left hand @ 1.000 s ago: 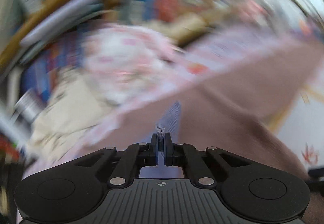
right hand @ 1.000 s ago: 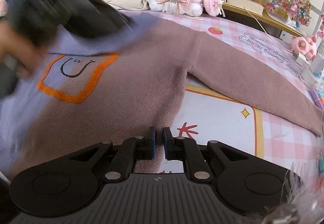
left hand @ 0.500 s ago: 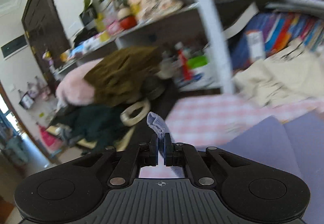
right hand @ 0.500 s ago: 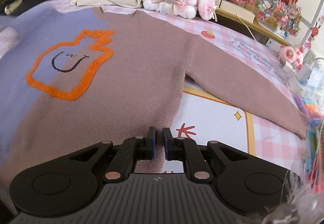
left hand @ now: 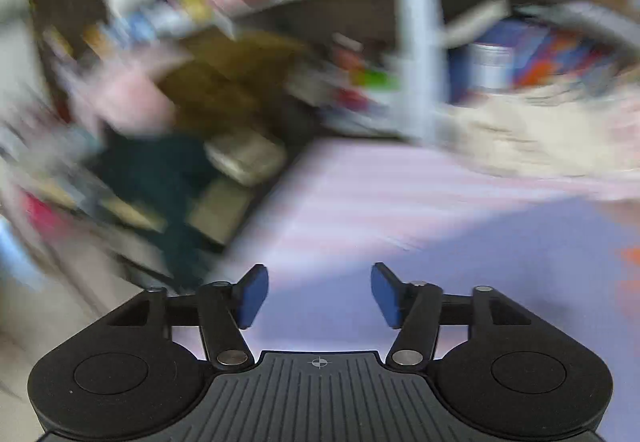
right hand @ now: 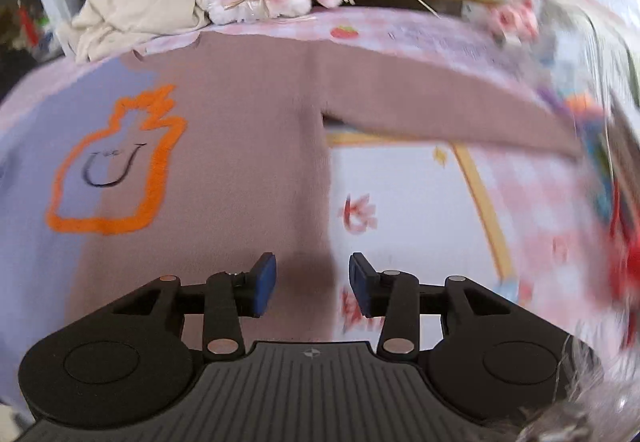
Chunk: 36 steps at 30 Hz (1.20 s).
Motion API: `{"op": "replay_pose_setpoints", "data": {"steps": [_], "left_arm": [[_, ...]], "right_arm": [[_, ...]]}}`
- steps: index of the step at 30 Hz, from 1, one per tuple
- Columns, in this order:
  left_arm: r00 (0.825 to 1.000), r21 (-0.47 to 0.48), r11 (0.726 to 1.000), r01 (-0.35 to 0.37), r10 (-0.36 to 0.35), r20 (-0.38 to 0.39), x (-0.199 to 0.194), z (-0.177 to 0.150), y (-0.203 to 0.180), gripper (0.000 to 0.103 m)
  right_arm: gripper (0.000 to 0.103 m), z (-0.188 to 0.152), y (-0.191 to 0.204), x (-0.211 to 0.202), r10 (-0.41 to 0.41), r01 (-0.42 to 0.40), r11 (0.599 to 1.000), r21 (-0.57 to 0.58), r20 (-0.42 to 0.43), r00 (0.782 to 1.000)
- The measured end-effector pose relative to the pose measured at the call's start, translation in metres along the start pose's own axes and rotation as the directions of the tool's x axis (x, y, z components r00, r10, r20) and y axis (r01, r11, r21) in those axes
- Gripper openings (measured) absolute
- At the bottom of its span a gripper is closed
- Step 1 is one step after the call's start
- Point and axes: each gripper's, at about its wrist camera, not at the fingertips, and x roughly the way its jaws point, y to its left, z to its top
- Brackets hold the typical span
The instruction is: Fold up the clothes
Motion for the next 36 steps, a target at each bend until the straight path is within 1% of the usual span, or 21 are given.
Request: {"op": "replay_pose_setpoints", "data": {"steps": [1, 2, 4, 6, 8, 9, 11, 12, 13, 14, 15, 16, 17, 18, 20, 22, 28, 29, 30, 33, 36], "left_arm": [[0.993, -0.041, 0.993, 0.109, -0.111, -0.046, 0.0, -0.013, -0.008, 0.059], [0.979, -0.072, 0.981, 0.181, -0.186, -0.079, 0.0, -0.025, -0.017, 0.059], [0.956, -0.107, 0.961, 0.254, -0.266, -0.121, 0.001, -0.048, -0.037, 0.059], [0.939, -0.113, 0.951, 0.289, -0.304, -0.158, 0.002, -0.064, -0.056, 0.059], [0.917, -0.114, 0.938, 0.327, -0.344, -0.204, 0.006, -0.074, -0.069, 0.059], [0.91, -0.114, 0.934, 0.338, -0.355, -0.214, 0.007, -0.076, -0.072, 0.059], [0.901, -0.12, 0.93, 0.347, -0.366, -0.232, 0.011, -0.079, -0.075, 0.056], [0.896, -0.127, 0.928, 0.351, -0.372, -0.243, 0.012, -0.081, -0.076, 0.053], [0.894, -0.13, 0.927, 0.352, -0.374, -0.246, 0.013, -0.083, -0.077, 0.037], [0.891, -0.13, 0.926, 0.355, -0.377, -0.252, 0.014, -0.083, -0.079, 0.024], [0.888, -0.133, 0.925, 0.356, -0.379, -0.261, 0.016, -0.084, -0.079, 0.008], [0.888, -0.136, 0.925, 0.354, -0.378, -0.263, 0.017, -0.084, -0.077, 0.005], [0.887, -0.14, 0.926, 0.352, -0.377, -0.265, 0.018, -0.084, -0.076, 0.005], [0.892, -0.138, 0.929, 0.343, -0.369, -0.262, 0.019, -0.084, -0.075, 0.005], [0.907, -0.134, 0.939, 0.317, -0.342, -0.246, 0.019, -0.082, -0.071, 0.005], [0.914, -0.138, 0.943, 0.301, -0.327, -0.24, 0.023, -0.078, -0.065, 0.005], [0.916, -0.1, 0.946, 0.31, -0.325, -0.237, 0.031, -0.07, -0.06, 0.005], [0.916, -0.102, 0.946, 0.309, -0.324, -0.237, 0.03, -0.07, -0.06, 0.006], [0.917, -0.109, 0.947, 0.303, -0.321, -0.237, 0.029, -0.07, -0.059, 0.011], [0.915, -0.138, 0.944, 0.3, -0.326, -0.237, 0.023, -0.075, -0.057, 0.017], [0.911, -0.154, 0.938, 0.31, -0.339, -0.234, 0.014, -0.083, -0.058, 0.017]], "right_arm": [[0.039, -0.003, -0.003, -0.004, 0.007, -0.007, 0.999, 0.037, -0.006, 1.0], [0.039, -0.01, -0.001, -0.007, 0.003, -0.002, 0.999, 0.044, -0.011, 1.0], [0.039, -0.024, 0.003, -0.015, -0.01, 0.01, 0.998, 0.055, -0.014, 1.0], [0.039, -0.035, 0.004, -0.019, -0.01, 0.012, 0.997, 0.075, -0.024, 1.0], [0.039, -0.044, 0.004, -0.022, -0.008, 0.011, 0.995, 0.097, -0.024, 1.0], [0.038, -0.047, 0.004, -0.024, -0.008, 0.01, 0.994, 0.112, -0.021, 1.0], [0.038, -0.052, 0.004, -0.026, -0.007, 0.009, 0.991, 0.137, -0.016, 1.0], [0.034, -0.053, 0.005, -0.027, -0.005, 0.006, 0.99, 0.138, -0.013, 1.0], [0.031, -0.055, 0.006, -0.027, -0.002, 0.003, 0.99, 0.138, -0.011, 1.0], [0.023, -0.056, 0.007, -0.028, 0.002, 0.0, 0.99, 0.138, -0.009, 1.0], [0.017, -0.054, 0.011, -0.027, 0.007, -0.006, 0.992, 0.129, -0.006, 1.0], [0.015, -0.053, 0.015, -0.025, 0.012, -0.012, 0.993, 0.119, -0.002, 1.0], [0.013, -0.052, 0.02, -0.024, 0.018, -0.018, 0.994, 0.108, 0.001, 1.0], [0.012, -0.05, 0.024, -0.022, 0.024, -0.024, 0.995, 0.098, 0.004, 1.0], [0.012, -0.048, 0.032, -0.019, 0.035, -0.036, 0.996, 0.077, 0.01, 0.999], [0.012, -0.045, 0.041, -0.016, 0.047, -0.048, 0.997, 0.056, 0.016, 0.999], [0.013, -0.041, 0.057, -0.011, 0.055, -0.055, 0.998, 0.016, 0.014, 0.998], [0.014, -0.042, 0.056, -0.012, 0.057, -0.058, 0.998, 0.017, 0.011, 0.998], [0.018, -0.044, 0.053, -0.012, 0.061, -0.061, 0.998, 0.028, 0.011, 0.998], [0.022, -0.048, 0.045, -0.014, 0.068, -0.069, 0.996, 0.06, 0.012, 0.998], [0.021, -0.05, 0.037, -0.015, 0.076, -0.077, 0.994, 0.081, 0.014, 0.997]]}}
